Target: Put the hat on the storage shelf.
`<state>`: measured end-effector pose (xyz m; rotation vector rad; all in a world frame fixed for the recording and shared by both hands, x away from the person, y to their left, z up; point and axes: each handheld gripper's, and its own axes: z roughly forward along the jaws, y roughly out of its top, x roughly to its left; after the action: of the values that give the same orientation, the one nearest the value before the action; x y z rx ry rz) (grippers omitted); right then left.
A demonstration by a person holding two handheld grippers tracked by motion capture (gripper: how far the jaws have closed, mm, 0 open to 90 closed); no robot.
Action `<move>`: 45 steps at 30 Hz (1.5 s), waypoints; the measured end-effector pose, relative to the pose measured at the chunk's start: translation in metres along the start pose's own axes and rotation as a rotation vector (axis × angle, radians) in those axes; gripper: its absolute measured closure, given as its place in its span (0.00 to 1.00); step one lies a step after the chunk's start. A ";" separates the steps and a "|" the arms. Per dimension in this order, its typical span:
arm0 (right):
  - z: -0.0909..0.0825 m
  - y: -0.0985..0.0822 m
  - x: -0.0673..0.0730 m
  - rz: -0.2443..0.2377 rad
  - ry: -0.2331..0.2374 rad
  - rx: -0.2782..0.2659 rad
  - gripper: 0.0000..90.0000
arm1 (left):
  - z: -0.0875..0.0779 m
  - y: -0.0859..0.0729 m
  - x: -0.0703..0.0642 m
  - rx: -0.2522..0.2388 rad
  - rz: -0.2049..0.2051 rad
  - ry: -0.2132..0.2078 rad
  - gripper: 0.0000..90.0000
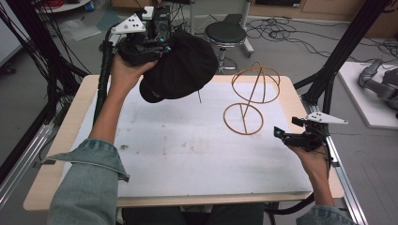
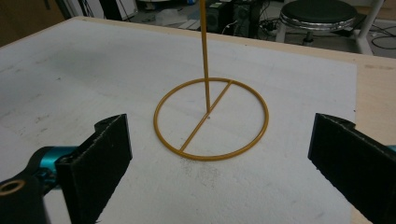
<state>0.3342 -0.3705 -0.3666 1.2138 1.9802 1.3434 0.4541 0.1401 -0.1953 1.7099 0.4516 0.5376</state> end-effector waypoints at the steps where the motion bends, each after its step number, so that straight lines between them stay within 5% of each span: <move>1: 0.000 0.000 0.000 -0.002 0.001 -0.002 0.06 | 0.002 0.001 0.000 -0.005 0.001 -0.002 0.90; 20: -0.003 0.000 -0.002 0.004 0.009 -0.011 0.06 | 0.049 0.016 -0.012 -0.072 -0.022 -0.103 0.90; 45: -0.007 0.001 -0.002 0.015 0.015 -0.022 0.06 | 0.104 0.020 -0.033 -0.097 -0.057 -0.194 0.90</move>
<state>0.3299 -0.3757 -0.3629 1.2143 1.9657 1.3820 0.4876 0.0345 -0.1963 1.6327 0.3284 0.3432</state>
